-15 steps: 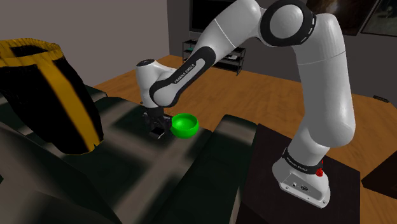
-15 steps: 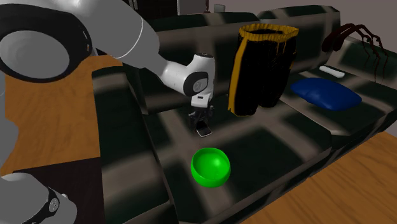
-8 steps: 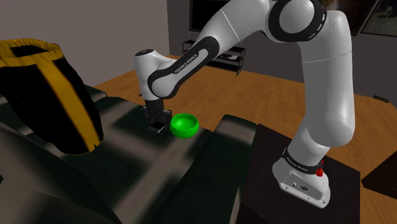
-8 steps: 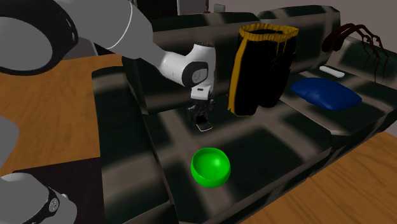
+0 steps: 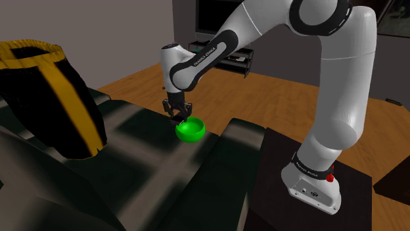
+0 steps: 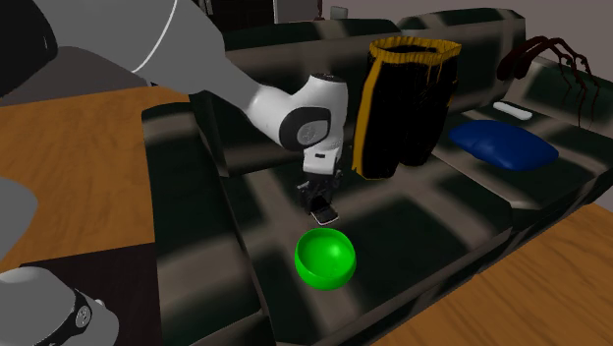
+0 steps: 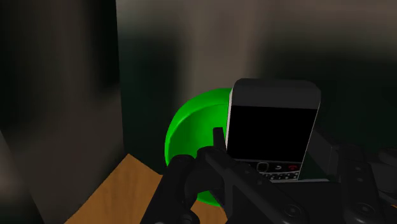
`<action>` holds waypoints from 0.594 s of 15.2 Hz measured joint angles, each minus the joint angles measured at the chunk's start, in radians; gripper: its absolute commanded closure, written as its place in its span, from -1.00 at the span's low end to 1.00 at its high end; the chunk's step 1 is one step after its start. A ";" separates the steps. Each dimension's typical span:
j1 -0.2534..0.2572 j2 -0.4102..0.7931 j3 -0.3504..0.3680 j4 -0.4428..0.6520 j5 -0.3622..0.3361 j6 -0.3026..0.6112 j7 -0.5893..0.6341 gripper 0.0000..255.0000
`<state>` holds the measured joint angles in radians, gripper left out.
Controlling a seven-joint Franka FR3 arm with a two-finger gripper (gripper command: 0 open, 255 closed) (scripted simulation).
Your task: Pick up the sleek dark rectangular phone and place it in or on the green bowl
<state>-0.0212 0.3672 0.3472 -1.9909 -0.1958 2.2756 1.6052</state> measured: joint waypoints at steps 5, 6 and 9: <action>-0.079 -0.042 -0.025 -0.062 0.016 0.029 -0.107 1.00; -0.087 -0.045 -0.029 -0.071 0.017 0.037 -0.118 1.00; -0.093 -0.025 -0.037 -0.080 0.007 0.064 -0.124 1.00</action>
<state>-0.1138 0.3420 0.3101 -2.0709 -0.1887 2.3399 1.4816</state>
